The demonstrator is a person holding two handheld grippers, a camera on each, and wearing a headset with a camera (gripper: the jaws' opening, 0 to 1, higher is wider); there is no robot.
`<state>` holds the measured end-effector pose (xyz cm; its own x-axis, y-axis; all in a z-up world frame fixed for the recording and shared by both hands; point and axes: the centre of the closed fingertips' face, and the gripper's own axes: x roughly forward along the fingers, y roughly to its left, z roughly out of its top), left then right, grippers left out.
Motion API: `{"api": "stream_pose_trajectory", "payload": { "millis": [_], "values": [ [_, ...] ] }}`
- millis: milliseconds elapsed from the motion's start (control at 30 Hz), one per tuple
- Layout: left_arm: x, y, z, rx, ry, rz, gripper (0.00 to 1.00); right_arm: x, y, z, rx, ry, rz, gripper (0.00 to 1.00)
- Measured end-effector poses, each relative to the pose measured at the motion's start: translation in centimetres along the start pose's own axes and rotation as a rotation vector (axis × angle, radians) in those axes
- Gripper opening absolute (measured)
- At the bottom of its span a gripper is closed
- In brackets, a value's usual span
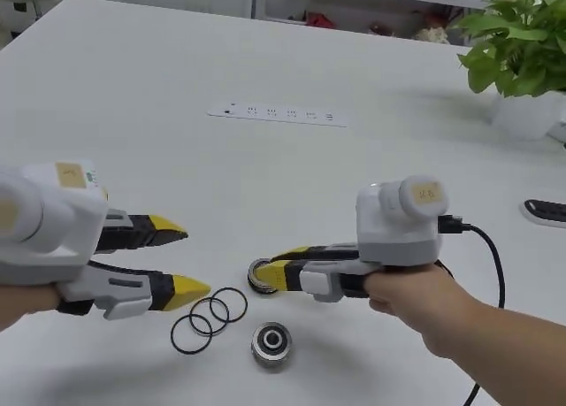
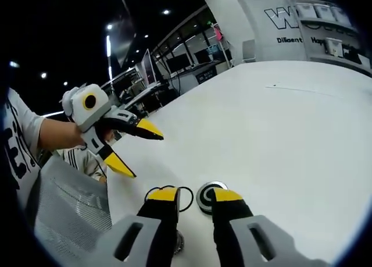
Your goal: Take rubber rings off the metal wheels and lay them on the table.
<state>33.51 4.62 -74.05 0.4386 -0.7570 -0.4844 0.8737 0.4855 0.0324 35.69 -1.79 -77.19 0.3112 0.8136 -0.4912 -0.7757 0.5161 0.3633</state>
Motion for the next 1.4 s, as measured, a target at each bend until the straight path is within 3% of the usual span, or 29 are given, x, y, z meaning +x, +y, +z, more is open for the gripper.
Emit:
{"api": "stream_pose_trajectory", "payload": {
  "millis": [933,1400],
  "values": [
    [3.2,0.3,0.5,0.002,0.017,-0.026,0.44,-0.6,-2.1,-2.1,-0.055,0.016,-0.019,0.24],
    [5.1,-0.5,0.4,-0.004,0.026,-0.055,0.41,0.0,-1.4,-2.9,-0.120,0.022,0.019,0.23]
  ]
}}
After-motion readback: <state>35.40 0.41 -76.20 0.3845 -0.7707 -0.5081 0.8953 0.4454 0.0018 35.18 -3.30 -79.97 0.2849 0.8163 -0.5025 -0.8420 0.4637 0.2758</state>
